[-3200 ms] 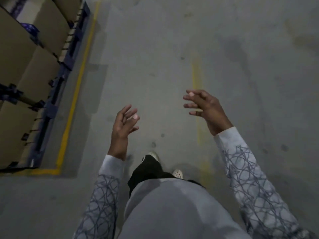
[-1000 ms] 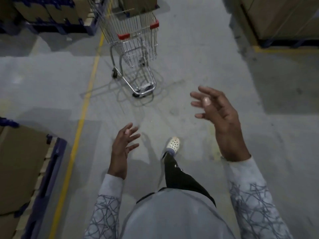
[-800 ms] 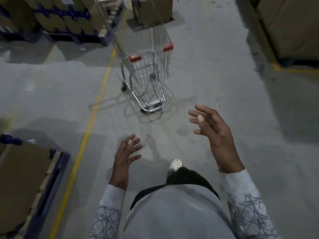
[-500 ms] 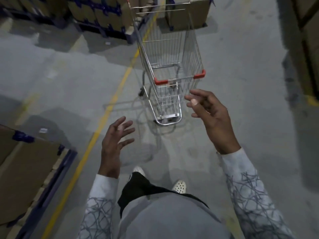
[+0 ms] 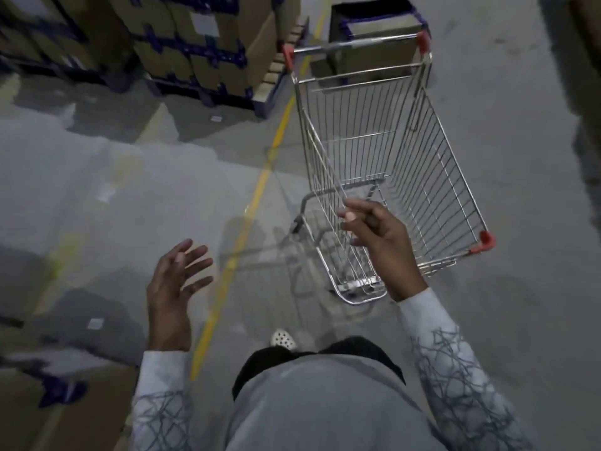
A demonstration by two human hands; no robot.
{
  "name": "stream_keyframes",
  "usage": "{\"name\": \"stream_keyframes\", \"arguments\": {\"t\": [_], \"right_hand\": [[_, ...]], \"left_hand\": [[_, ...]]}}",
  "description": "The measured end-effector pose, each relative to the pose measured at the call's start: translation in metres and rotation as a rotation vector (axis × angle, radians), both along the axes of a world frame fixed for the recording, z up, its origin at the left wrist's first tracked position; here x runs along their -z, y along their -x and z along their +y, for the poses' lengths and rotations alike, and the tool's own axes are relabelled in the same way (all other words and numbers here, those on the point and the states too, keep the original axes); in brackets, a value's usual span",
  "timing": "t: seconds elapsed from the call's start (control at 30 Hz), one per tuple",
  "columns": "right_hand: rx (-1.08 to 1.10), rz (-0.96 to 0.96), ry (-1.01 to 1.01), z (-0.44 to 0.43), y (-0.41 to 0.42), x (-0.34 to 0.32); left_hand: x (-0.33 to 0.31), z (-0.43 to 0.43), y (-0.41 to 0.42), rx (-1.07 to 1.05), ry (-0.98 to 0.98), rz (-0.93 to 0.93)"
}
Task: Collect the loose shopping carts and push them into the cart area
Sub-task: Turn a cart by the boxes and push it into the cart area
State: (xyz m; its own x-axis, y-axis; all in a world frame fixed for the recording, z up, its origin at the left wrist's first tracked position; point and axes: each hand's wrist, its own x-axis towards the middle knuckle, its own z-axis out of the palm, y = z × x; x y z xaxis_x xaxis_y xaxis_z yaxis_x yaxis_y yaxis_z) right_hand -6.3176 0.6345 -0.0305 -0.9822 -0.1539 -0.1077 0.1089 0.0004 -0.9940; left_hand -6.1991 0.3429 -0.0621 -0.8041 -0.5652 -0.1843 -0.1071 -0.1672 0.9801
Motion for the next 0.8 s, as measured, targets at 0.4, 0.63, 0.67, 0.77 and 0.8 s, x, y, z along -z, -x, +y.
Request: {"name": "stream_keyframes", "arguments": {"t": [0.4, 0.63, 0.67, 0.77, 0.8], "right_hand": [[0.279, -0.131, 0.021, -0.118, 0.218, 0.029], [0.502, -0.204, 0.044, -0.170, 0.366, 0.031], [0.508, -0.202, 0.031, -0.178, 0.387, 0.024], [0.506, -0.160, -0.016, -0.199, 0.450, 0.008], [0.520, -0.132, -0.027, -0.204, 0.472, 0.006]], "left_hand": [[-0.008, -0.087, 0.331, 0.456, 0.075, 0.082], [-0.015, -0.156, 0.514, 0.666, 0.152, 0.037], [-0.019, -0.167, 0.539, 0.665, 0.143, 0.032], [-0.025, -0.193, 0.617, 0.706, 0.133, 0.031], [-0.025, -0.198, 0.644, 0.736, 0.136, 0.034]]}}
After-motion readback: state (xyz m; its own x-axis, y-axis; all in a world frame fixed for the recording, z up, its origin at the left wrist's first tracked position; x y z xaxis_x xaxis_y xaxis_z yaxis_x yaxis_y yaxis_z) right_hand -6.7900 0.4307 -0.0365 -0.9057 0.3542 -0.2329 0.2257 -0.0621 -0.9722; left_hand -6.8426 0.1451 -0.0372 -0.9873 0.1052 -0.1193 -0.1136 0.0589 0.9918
